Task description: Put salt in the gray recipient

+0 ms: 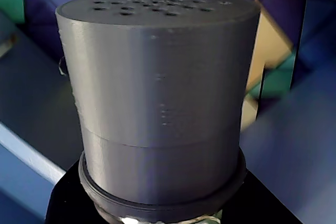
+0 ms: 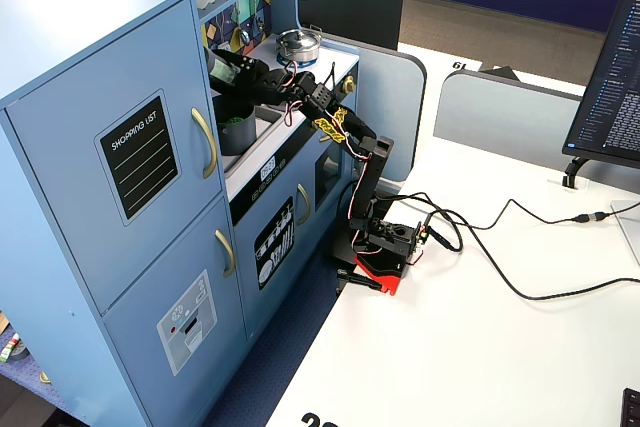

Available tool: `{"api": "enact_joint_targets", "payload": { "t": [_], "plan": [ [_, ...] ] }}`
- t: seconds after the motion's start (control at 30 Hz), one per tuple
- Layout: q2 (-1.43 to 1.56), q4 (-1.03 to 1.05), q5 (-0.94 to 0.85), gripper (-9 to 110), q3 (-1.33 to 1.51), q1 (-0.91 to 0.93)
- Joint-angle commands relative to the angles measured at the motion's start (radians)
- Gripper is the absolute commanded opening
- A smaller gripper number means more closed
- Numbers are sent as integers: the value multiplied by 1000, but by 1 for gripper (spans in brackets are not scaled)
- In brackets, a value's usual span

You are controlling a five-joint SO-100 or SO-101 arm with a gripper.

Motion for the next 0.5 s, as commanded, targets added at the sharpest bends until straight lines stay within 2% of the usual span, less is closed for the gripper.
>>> {"api": "enact_joint_targets", "payload": {
  "t": [0.0, 0.1, 0.17, 0.23, 0.37, 0.47],
  "plan": [
    [-18, 60, 52, 0, -132, 12],
    [-55, 245, 133, 0, -179, 58],
    [-66, 275, 150, 0, -181, 44],
    [-71, 202, 149, 0, -169, 21],
    [-61, -103, 114, 0, -123, -12],
    [-77, -49, 112, 0, -158, 5]
  ]
}}
